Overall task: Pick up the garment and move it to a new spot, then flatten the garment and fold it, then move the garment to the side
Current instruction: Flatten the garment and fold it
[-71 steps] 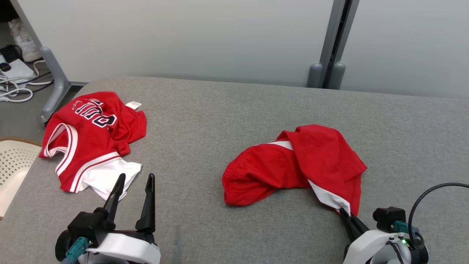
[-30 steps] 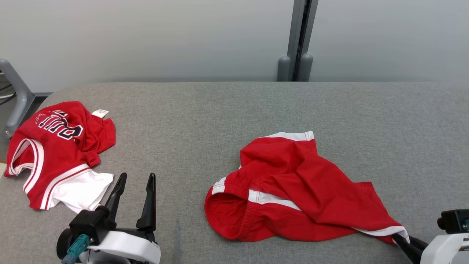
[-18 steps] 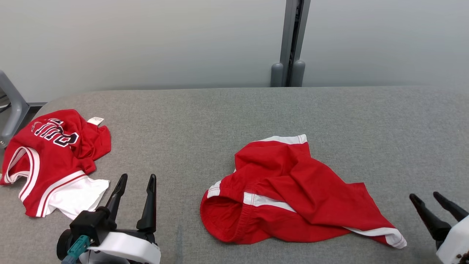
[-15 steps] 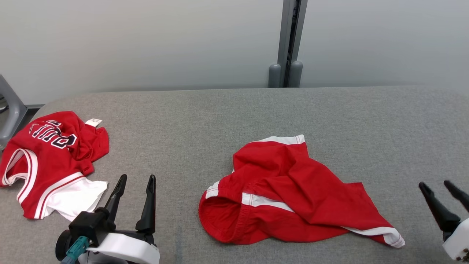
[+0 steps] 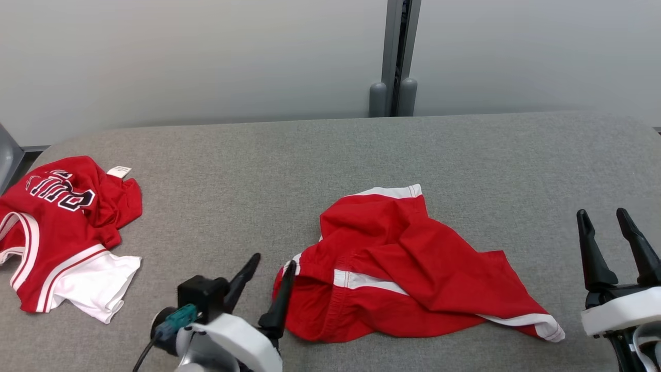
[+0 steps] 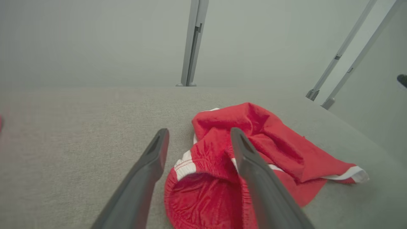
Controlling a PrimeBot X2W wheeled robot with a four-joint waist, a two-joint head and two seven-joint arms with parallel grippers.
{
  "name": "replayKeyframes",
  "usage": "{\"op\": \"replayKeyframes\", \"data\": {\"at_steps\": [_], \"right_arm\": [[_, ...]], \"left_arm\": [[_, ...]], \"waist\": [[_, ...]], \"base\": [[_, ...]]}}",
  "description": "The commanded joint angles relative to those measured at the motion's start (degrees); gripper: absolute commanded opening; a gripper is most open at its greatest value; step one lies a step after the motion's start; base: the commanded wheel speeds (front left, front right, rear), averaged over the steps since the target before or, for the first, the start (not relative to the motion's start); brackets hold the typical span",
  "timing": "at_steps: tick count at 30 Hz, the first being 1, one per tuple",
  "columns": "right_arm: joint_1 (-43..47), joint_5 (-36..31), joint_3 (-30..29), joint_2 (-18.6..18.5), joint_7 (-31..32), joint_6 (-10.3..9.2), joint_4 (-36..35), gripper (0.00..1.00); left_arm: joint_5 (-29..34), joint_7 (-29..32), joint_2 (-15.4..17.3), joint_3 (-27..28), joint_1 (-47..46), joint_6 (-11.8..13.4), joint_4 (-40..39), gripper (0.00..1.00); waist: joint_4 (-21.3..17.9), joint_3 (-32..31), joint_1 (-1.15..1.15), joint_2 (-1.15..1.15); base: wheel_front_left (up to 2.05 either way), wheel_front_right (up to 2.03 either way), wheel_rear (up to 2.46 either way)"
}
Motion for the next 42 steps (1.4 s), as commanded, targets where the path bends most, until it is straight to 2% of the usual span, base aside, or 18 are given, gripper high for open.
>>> {"op": "replayKeyframes", "data": {"at_steps": [1, 6, 12, 18, 21, 26, 27, 28, 29, 36, 42], "right_arm": [[-0.8, -1.1, -0.6, 0.7, -0.6, 0.02, 0.5, 1.0], [-1.9, -2.8, -0.6, 2.4, -1.0, 0.02, 1.2, 1.0], [-3.1, -3.6, -0.3, 2.8, -1.3, 0.02, 2.1, 1.0], [-4.1, -4.1, 0.4, 3.5, -1.4, 0.02, 3.2, 1.0], [-4.2, -4.3, 0.4, 3.7, -1.4, 0.02, 3.8, 1.0], [-4.0, -4.6, 0.3, 3.9, -1.4, 0.02, 4.3, 1.0], [-4.1, -4.6, 0.4, 3.9, -1.4, 0.02, 4.5, 1.0], [-4.1, -4.6, 0.6, 4.0, -1.4, 0.02, 4.6, 1.0], [-4.1, -4.6, 0.6, 4.0, -1.4, 0.02, 4.7, 1.0], [-3.6, -4.9, 1.0, 3.9, -1.3, 0.02, 5.2, 1.0], [-2.8, -4.9, 1.0, 3.8, -1.3, 0.02, 5.2, 1.0]], "left_arm": [[-0.8, 1.9, -0.1, -0.8, -2.0, -1.0, 0.3, 1.0], [-2.1, 9.0, -1.2, -4.4, -5.2, -3.4, 2.7, 1.0], [-6.5, 17.4, -3.0, -6.4, -8.4, -4.8, 5.8, 1.0], [-9.5, 20.5, -3.6, -5.9, -11.2, -5.1, 10.1, 1.0], [-10.3, 21.3, -3.8, -5.7, -12.0, -4.7, 12.0, 1.0], [-11.1, 20.9, -4.0, -6.0, -12.4, -5.4, 13.1, 1.0], [-11.5, 20.7, -4.1, -6.2, -12.3, -5.7, 13.2, 0.71], [-11.9, 20.6, -4.2, -6.4, -12.2, -6.1, 13.1, 0.09], [-12.4, 20.4, -4.3, -6.7, -12.1, -6.3, 12.8, 0.0], [-14.7, 19.7, -3.5, -9.0, -10.3, -7.5, 9.7, 0.0], [-14.3, 18.8, 1.5, -9.2, -6.1, -7.5, 3.5, 0.0]], "waist": [[-0.2, 0.4, 0.0, 0.0], [-1.3, 1.6, 0.0, 0.0], [-3.3, 3.2, 0.0, 0.0], [-5.4, 4.5, 0.0, 0.0], [-5.6, 4.7, 0.0, 0.0], [-5.0, 4.6, 0.0, 0.0], [-4.8, 4.5, 0.0, 0.0], [-4.4, 4.3, 0.0, 0.0], [-4.1, 4.2, 0.0, 0.0], [-0.8, 3.1, 0.0, 0.0], [2.7, 2.2, 0.0, 0.0]], "base": [[0.0, 0.0, 0.0], [0.0, 0.0, 0.0], [0.0, 0.0, 0.0], [0.0, 0.0, 0.0], [0.0, 0.0, 0.0], [0.0, 0.0, 0.0], [0.0, 0.0, 0.0], [0.0, 0.0, 0.0], [0.0, 0.0, 0.0], [0.0, 0.0, 0.0], [0.0, 0.0, 0.0]]}}
